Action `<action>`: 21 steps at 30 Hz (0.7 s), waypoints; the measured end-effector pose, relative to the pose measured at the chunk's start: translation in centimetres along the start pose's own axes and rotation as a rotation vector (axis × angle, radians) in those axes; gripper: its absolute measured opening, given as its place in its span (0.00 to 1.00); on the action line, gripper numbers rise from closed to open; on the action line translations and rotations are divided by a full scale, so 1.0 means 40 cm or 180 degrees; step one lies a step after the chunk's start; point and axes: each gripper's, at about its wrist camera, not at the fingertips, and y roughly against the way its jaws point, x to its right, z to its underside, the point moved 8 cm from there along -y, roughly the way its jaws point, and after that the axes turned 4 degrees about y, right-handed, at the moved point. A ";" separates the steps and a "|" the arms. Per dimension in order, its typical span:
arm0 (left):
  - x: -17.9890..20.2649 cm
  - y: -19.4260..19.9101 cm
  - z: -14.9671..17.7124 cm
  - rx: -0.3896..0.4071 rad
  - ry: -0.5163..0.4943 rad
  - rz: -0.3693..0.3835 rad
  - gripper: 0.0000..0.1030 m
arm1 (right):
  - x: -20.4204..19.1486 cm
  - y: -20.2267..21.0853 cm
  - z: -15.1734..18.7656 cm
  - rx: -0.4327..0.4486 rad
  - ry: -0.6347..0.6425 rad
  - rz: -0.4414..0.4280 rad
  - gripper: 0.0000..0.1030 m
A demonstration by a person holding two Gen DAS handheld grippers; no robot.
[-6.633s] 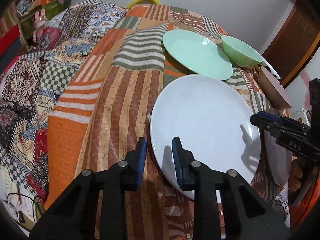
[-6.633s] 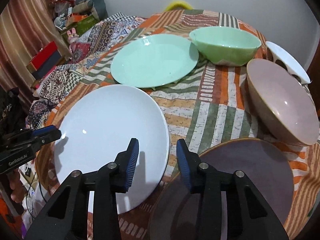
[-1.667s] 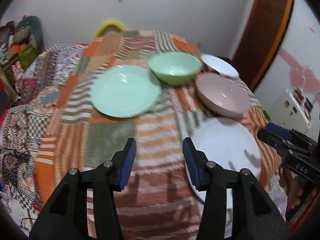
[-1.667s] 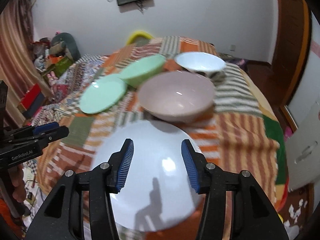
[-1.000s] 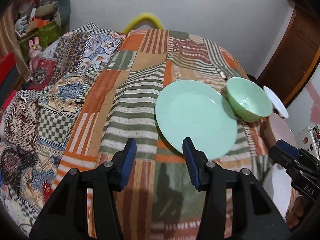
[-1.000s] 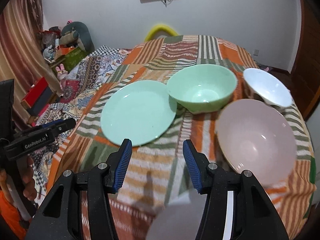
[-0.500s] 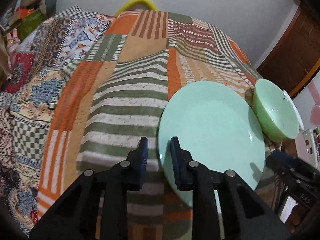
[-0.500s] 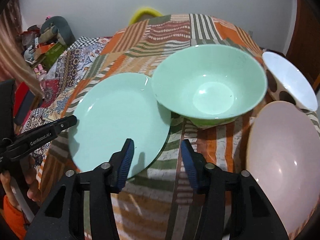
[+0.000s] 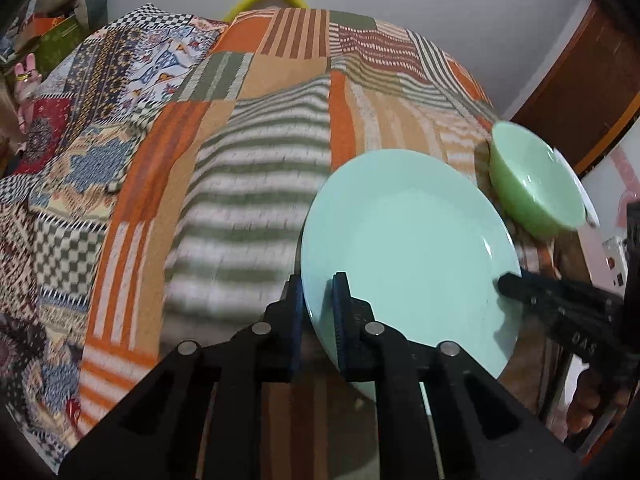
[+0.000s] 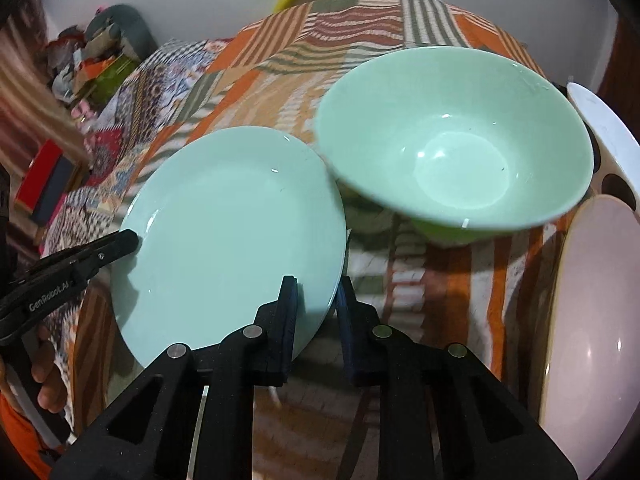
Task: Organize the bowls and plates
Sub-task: 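Close both grippers on the rim of the pale green plate, then lift the green plate with both grippers and carry it toward the stacked plates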
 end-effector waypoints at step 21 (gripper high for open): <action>-0.032 0.088 0.185 -0.0181 0.0044 0.0068 0.17 | -0.050 0.004 0.059 -0.0205 0.0348 -0.0217 0.17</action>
